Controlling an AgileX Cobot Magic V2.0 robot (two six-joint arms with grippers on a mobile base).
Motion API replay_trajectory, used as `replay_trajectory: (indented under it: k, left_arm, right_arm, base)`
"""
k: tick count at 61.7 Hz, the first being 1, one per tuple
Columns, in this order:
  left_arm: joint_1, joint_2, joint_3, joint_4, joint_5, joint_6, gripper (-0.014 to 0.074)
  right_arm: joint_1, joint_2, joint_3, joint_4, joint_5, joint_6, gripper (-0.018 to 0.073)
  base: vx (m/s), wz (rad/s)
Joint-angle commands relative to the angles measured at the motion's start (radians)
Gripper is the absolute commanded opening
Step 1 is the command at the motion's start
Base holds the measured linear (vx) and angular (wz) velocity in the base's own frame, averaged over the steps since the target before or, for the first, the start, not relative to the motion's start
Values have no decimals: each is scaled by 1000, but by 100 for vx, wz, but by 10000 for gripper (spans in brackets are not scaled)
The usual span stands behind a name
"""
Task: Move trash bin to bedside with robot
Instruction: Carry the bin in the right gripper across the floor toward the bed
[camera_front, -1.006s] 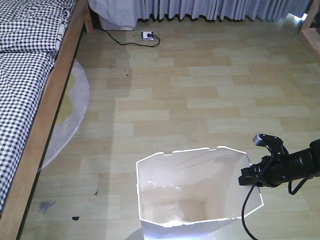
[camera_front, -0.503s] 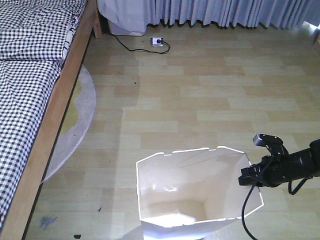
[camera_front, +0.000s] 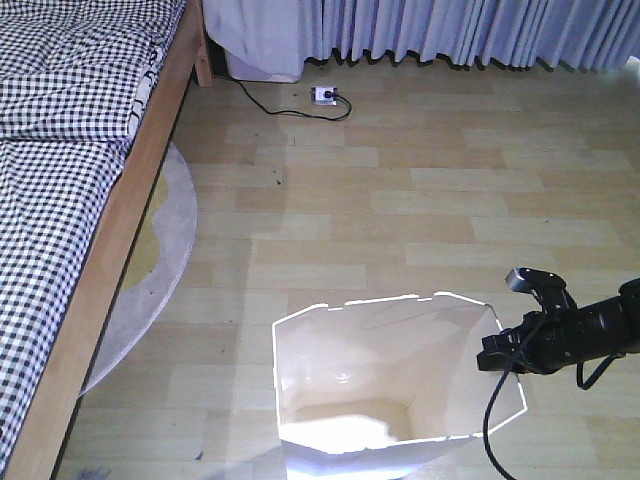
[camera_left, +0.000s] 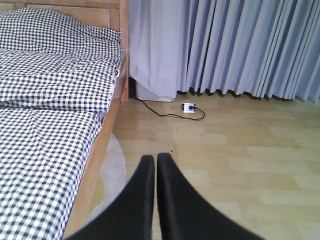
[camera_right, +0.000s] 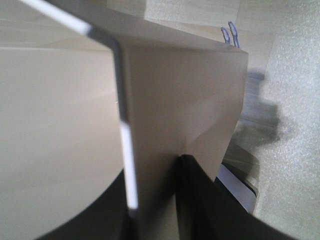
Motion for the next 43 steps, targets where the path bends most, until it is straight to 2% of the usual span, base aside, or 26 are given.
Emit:
replay_trajectory:
  k: [1, 43]
  left_arm:
    - [0, -14, 12, -4, -69, -6, -6]
    - [0, -14, 12, -4, -69, -6, -6]
  right_arm:
    - [-2, -64, -7, 40, 215, 3, -3]
    - [-2, -64, -7, 40, 215, 3, -3]
  base:
    - [18, 0]
    - [18, -2]
